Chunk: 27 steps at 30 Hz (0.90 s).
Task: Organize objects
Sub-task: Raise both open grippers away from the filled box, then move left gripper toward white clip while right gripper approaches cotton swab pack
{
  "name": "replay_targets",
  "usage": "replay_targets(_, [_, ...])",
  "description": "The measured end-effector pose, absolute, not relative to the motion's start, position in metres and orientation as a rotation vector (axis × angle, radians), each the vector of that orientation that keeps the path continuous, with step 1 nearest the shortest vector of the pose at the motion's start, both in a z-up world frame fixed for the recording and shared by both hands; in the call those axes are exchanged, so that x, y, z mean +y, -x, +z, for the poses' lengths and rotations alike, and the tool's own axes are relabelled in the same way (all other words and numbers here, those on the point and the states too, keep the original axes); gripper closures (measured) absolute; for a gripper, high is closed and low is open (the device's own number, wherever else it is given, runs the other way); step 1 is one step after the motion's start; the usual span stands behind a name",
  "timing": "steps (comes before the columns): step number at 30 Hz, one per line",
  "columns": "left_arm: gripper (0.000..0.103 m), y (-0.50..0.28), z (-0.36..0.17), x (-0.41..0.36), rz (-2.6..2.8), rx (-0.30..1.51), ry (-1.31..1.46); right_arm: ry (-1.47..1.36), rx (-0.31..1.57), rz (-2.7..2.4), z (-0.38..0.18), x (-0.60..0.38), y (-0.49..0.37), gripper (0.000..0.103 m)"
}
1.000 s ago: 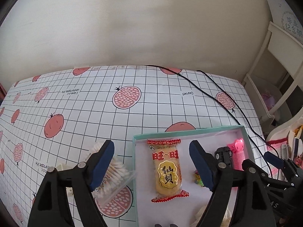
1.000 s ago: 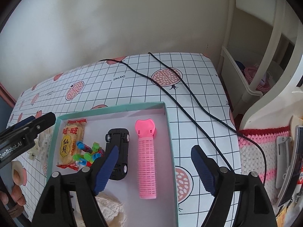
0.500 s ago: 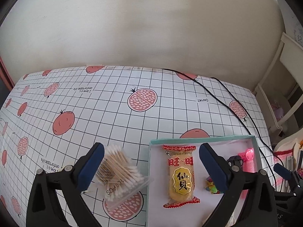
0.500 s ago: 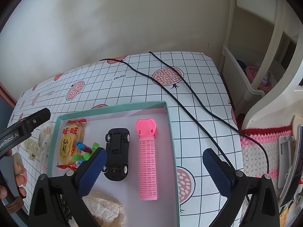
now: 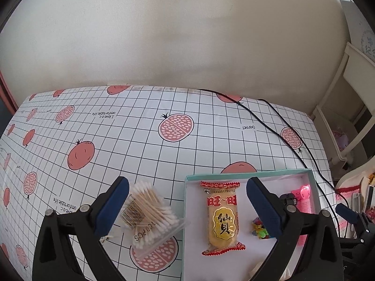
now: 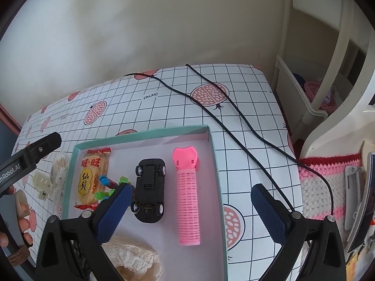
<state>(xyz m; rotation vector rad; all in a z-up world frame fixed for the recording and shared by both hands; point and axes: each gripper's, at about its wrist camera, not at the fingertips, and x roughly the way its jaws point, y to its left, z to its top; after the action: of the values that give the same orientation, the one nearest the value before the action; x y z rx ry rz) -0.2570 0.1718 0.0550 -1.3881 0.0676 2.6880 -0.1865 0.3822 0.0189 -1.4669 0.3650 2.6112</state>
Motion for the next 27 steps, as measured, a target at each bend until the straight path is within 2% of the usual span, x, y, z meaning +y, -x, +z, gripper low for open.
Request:
replay_targets(5, [0.003, 0.257, 0.057, 0.161, 2.671, 0.026, 1.44, 1.431, 0.395, 2.607, 0.027, 0.378, 0.184, 0.0])
replay_targets(10, [0.003, 0.254, 0.066, 0.141, 2.697, -0.011, 1.473, 1.348, 0.526, 2.599, 0.037, 0.376, 0.184, 0.0])
replay_targets(18, [0.003, 0.243, 0.084, 0.099, 2.726, -0.096, 1.503, 1.338, 0.579, 2.582, 0.054, 0.347, 0.174, 0.0])
replay_targets(27, [0.002, 0.217, 0.106, 0.049, 2.793, -0.172, 1.473, 1.19, 0.618, 2.606, 0.08, 0.317, 0.148, 0.0])
